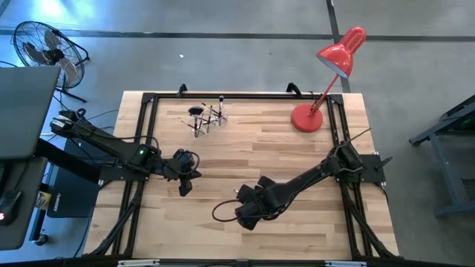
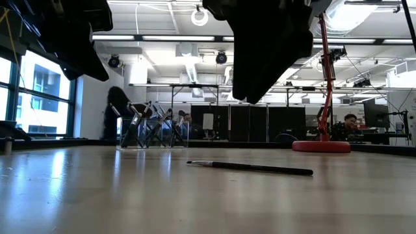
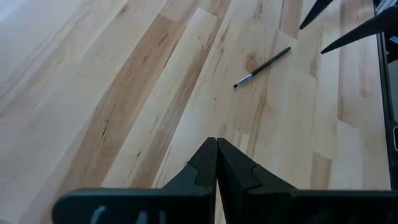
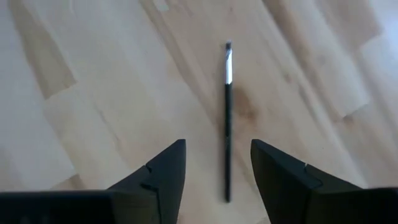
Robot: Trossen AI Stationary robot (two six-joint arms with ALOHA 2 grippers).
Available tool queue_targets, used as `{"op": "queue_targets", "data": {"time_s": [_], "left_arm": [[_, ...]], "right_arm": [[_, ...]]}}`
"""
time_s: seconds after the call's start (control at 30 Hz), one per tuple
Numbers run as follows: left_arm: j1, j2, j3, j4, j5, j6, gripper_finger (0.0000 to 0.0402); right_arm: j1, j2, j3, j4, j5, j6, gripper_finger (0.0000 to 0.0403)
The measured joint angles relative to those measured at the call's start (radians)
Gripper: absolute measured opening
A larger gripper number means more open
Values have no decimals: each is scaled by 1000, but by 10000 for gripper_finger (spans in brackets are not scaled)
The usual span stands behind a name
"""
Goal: Put items in baskets/containers
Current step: Put the eyeshadow brush into the transparent organizer
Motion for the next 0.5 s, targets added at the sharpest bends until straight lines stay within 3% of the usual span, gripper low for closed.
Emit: {"op": "queue_targets", "data": {"time_s": [0.3,0.5], "left_arm": [[0,0,0,0,-14,0,0],[0,0,0,2,-29,0,0]], "right_arm": [[7,-2,-28,46,33,-70,152],[5,-1,-176,190,-63,-55,132]]}}
